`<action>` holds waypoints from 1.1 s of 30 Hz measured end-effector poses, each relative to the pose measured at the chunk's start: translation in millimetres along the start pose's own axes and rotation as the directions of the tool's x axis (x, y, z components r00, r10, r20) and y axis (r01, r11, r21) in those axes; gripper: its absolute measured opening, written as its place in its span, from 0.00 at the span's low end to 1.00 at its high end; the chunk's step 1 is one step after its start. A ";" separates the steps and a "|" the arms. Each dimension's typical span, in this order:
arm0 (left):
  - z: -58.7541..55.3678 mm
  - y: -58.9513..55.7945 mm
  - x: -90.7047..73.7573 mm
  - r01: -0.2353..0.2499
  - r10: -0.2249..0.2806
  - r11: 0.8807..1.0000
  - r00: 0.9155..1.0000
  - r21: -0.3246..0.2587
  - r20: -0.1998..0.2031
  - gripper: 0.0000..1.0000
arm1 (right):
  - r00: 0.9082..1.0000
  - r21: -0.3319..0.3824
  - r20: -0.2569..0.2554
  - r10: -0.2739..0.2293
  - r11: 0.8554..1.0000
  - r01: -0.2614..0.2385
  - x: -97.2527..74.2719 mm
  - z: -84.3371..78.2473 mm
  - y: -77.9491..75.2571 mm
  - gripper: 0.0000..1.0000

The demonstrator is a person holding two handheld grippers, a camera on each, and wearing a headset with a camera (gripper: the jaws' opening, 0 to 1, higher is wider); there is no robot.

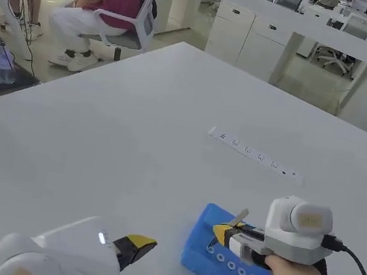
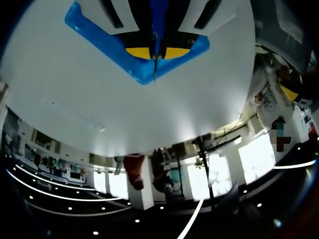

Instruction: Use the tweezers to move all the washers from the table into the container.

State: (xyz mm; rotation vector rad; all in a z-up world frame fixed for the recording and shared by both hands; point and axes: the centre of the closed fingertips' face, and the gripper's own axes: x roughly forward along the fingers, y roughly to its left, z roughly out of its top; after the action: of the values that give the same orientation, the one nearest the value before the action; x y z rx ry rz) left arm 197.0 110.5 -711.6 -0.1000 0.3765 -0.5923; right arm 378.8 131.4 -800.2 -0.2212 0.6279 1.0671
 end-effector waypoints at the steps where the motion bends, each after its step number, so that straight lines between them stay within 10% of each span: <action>1: 0.1 0.0 0.2 0.000 0.000 1.000 1.000 0.000 0.001 0.95 | 1.000 0.002 0.008 0.000 1.000 0.000 -3.2 2.1 2.8 0.04; 20: 0.4 -2.9 7.0 0.042 -0.042 0.999 0.999 0.008 -0.011 0.93 | 0.986 0.057 0.159 -0.046 0.998 0.037 -79.1 13.4 1.7 0.04; 33: 2.4 -13.1 14.2 0.128 -0.127 0.992 0.992 0.012 -0.020 0.80 | 0.988 0.073 0.146 -0.057 0.996 0.047 -124.5 -28.2 15.6 0.04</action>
State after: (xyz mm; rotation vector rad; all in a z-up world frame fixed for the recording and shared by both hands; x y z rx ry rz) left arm 201.8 91.6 -711.2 -0.1063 0.3865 -0.7224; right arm 313.7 33.0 -748.9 -0.0960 0.5219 0.9994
